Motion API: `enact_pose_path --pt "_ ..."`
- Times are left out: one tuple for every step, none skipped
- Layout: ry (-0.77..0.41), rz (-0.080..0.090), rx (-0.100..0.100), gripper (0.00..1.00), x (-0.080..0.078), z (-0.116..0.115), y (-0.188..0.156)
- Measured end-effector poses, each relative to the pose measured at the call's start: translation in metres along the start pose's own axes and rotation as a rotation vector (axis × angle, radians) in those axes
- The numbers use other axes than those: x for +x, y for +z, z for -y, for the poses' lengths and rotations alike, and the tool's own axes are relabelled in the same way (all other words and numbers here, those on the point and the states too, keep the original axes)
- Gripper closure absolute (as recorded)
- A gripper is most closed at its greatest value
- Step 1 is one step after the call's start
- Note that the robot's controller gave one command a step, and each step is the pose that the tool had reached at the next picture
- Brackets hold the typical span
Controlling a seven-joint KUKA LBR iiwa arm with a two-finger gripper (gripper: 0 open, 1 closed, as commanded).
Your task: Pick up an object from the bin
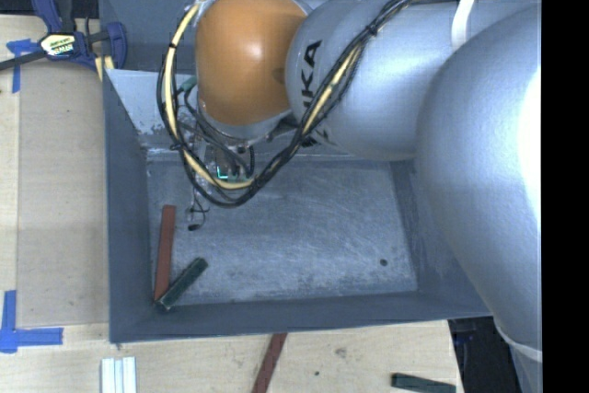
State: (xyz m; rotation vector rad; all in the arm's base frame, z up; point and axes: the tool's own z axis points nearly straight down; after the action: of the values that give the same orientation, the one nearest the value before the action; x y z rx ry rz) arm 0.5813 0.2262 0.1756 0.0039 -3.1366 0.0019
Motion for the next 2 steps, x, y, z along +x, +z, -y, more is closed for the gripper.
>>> enact_pose_path --pt "0.003 0.008 -0.003 0.00 -0.002 0.000 -0.005" --pt "-0.073 0.013 -0.003 0.00 -0.008 -0.006 0.033"
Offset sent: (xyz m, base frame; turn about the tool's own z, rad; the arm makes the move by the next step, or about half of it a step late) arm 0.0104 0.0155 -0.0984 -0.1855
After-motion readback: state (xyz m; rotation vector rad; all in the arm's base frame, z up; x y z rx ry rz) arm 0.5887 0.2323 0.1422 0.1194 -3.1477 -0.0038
